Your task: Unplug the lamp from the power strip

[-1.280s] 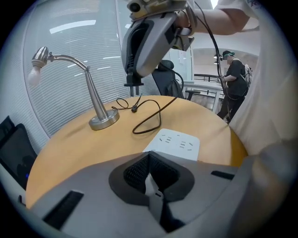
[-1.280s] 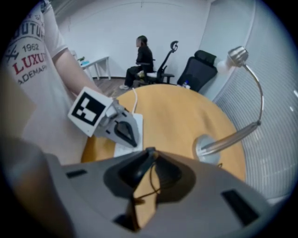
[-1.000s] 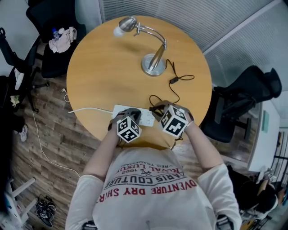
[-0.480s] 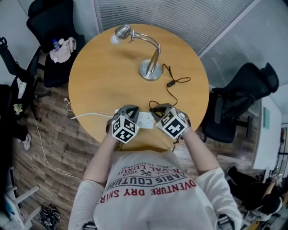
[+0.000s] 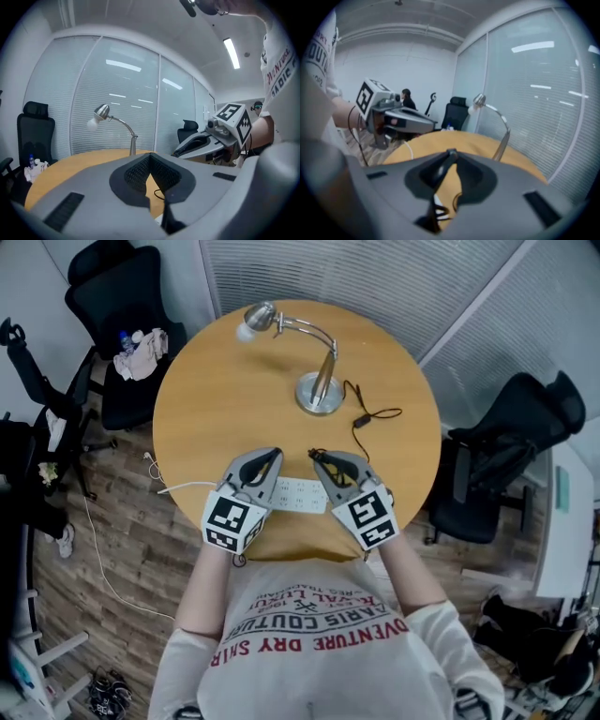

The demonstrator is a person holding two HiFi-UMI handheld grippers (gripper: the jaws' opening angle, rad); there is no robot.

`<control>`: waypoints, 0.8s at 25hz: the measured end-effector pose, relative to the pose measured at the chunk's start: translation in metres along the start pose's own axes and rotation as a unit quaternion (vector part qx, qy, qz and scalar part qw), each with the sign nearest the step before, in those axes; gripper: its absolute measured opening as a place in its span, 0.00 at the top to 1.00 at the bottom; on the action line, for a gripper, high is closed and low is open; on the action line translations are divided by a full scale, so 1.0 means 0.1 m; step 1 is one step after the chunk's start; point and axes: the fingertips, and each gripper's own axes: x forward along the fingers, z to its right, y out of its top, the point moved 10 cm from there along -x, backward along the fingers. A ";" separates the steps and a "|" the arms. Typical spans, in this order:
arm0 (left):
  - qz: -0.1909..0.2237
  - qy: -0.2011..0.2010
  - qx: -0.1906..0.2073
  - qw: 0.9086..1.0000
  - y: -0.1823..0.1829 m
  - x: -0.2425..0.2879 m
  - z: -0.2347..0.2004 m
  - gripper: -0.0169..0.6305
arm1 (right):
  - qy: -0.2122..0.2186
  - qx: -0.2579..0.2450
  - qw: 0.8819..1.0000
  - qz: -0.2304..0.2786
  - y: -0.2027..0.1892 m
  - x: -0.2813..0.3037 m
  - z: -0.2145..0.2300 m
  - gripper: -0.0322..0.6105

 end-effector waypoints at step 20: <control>0.146 0.005 -0.023 0.989 0.31 -0.43 -0.03 0.93 | -0.074 0.066 0.971 0.215 0.24 -0.46 0.03 0.84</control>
